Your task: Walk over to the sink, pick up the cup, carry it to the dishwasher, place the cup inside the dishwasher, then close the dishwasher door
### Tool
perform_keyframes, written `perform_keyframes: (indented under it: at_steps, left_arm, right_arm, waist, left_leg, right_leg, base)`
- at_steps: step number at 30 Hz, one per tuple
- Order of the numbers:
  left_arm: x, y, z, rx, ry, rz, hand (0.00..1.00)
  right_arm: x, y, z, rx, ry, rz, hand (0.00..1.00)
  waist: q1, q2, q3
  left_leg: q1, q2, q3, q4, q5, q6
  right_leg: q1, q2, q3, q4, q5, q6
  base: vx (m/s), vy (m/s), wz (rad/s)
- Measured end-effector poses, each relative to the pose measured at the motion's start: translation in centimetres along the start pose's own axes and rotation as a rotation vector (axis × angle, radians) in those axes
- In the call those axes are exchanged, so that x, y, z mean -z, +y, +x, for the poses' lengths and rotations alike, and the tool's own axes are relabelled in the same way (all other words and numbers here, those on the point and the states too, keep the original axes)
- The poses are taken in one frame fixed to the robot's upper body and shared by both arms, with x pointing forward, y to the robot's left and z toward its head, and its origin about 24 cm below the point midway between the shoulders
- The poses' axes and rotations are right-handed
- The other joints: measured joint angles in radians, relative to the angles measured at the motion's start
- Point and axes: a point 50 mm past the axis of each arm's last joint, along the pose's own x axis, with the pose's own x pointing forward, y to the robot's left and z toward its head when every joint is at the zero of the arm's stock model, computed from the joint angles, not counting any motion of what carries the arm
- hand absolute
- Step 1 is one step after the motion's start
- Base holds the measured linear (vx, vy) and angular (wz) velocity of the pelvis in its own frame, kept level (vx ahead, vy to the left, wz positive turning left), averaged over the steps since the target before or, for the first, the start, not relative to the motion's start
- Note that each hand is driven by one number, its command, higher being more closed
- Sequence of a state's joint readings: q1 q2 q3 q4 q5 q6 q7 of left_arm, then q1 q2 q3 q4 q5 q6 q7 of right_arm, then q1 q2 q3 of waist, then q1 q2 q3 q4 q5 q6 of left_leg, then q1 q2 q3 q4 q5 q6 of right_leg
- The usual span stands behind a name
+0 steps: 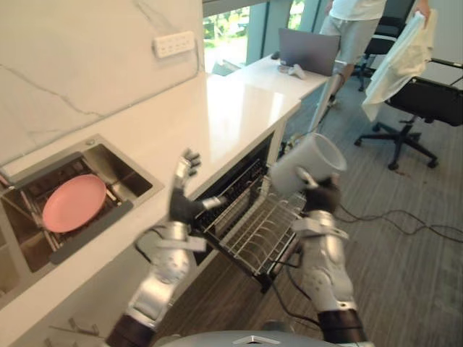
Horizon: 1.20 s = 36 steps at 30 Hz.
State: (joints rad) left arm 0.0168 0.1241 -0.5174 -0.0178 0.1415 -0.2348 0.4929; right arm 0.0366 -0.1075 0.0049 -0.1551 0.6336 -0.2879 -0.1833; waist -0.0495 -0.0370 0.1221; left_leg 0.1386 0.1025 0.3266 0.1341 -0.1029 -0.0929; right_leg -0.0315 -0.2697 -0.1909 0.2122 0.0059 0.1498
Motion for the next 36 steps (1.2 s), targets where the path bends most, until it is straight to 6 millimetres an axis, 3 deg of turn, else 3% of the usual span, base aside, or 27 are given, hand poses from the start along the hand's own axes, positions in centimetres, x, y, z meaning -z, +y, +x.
perform_keyframes:
  at_steps: [1,4,7,14,21,25,31,36]
  left_arm:
    - [0.9,-1.8,-0.7,0.039,0.037,0.041,0.00]
    - [1.4,-4.3,-0.6,0.129,0.043,0.119,0.00]
    - [1.1,-4.2,0.4,0.116,0.023,0.149,0.00]
    - [2.1,-2.4,0.8,0.098,0.076,0.172,0.00]
    - [4.0,-1.5,-1.6,0.189,0.180,0.151,0.00]
    - [5.1,-0.2,-3.4,0.231,0.248,0.125,0.00]
    - [9.2,0.4,-9.1,0.278,0.567,0.044,0.00]
    - [9.8,1.0,-10.1,0.267,0.616,0.013,0.00]
  right_arm:
    - [-0.5,-0.7,-0.4,0.019,-0.027,-0.004,1.00]
    - [-1.8,-3.1,-1.9,0.101,-0.076,-0.014,1.00]
    - [-3.6,-5.8,-3.3,0.179,-0.122,-0.050,1.00]
    - [-4.0,-6.0,-3.3,0.106,-0.127,-0.066,1.00]
    - [0.2,-7.6,-4.6,0.148,0.098,-0.131,1.00]
    - [2.8,-7.0,-5.1,0.116,0.215,-0.146,1.00]
    - [4.5,-8.2,-6.8,0.185,0.298,-0.172,1.00]
    - [5.1,-8.7,-7.8,0.218,0.339,-0.189,1.00]
  waist:
    - [-0.021,-0.010,0.008]
    - [-0.035,-0.037,0.017]
    - [-0.040,-0.048,0.015]
    - [-0.029,-0.039,0.013]
    - [-0.005,-0.002,0.029]
    - [0.029,0.005,0.029]
    - [0.026,0.006,0.028]
    - [0.028,0.002,0.021]
  left_leg:
    - [-0.013,0.013,-0.001,0.034,-0.021,-0.005]
    - [-0.026,0.039,-0.015,0.058,-0.041,-0.009]
    - [-0.055,0.041,-0.055,0.050,-0.029,-0.011]
    - [-0.057,0.036,-0.057,0.022,-0.027,-0.009]
    - [-0.112,0.036,-0.179,0.104,-0.064,0.003]
    - [-0.153,0.028,-0.214,0.110,-0.058,-0.002]
    - [-0.159,0.038,-0.232,0.069,-0.047,-0.019]
    - [-0.147,0.043,-0.204,0.012,-0.009,-0.023]
  right_leg:
    - [-0.003,0.008,0.004,0.003,-0.012,0.005]
    - [0.004,0.037,0.023,-0.002,-0.028,0.008]
    - [0.015,0.064,0.048,-0.023,-0.039,0.015]
    - [0.015,0.069,0.109,-0.043,0.002,0.012]
    - [0.033,0.059,0.124,0.034,0.001,0.013]
    - [0.033,0.052,0.121,0.034,-0.054,0.007]
    - [0.066,0.054,0.091,-0.029,-0.092,0.015]
    - [0.067,0.048,0.071,-0.043,-0.092,0.015]
  base:
    - [-0.02,-0.027,-0.06]
    - [0.03,-0.043,0.02]
    - [0.08,-0.054,0.47]
    - [0.09,0.043,0.06]
    - [0.01,0.059,0.47]
    - [-0.02,-0.052,0.32]
    - [0.00,-0.094,0.16]
    - [-0.01,-0.029,0.07]
